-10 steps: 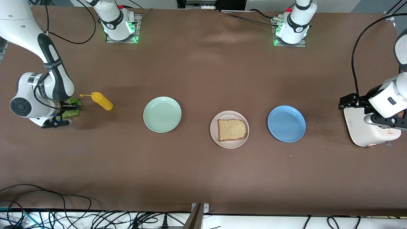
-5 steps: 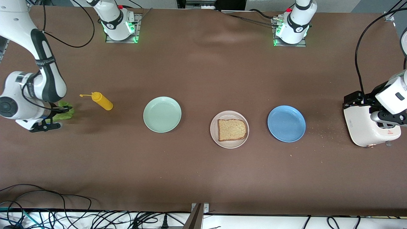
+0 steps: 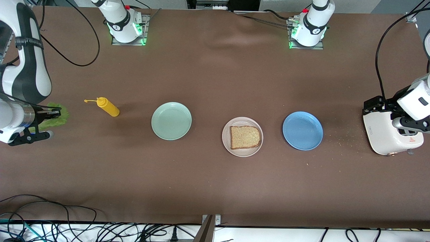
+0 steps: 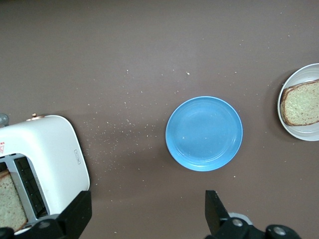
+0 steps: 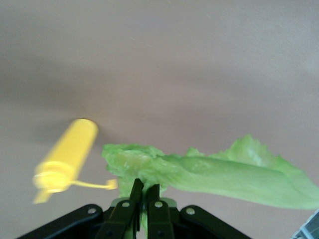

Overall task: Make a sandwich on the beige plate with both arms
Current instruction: 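Lift the lettuce with the right gripper and carry it over the bread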

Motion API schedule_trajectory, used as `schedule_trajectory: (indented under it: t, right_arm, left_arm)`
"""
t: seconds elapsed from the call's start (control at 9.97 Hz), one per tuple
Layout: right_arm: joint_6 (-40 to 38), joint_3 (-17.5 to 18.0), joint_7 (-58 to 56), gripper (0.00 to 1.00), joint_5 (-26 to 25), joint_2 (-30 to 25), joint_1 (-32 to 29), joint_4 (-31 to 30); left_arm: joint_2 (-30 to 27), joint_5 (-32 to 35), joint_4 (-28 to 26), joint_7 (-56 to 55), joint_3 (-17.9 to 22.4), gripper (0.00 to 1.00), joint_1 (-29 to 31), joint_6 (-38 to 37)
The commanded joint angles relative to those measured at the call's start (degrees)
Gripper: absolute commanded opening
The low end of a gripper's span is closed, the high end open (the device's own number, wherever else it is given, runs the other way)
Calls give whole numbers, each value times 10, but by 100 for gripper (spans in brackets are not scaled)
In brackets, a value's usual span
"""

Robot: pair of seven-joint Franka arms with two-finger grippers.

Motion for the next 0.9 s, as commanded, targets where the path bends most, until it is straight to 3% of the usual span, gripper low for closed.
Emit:
schedule_trajectory:
  t: [0.0,0.2,0.3,0.8]
  right_arm:
    - [-63,33,168,0,70,13,38,51]
    - [-53,42,384,0,183,17,91,64]
    - [-23,42,472,0,213,24,127,68]
    - [234,42,836,0,228,101,311,68]
  left_arm:
    - [-2,19,2,2,-3,100,-2,2]
    - [-2,19,2,2,-3,100,-2,2]
    - [-2,20,1,2,-3,100,-2,2]
    - [-1,18,1,2,-3,100,-3,2]
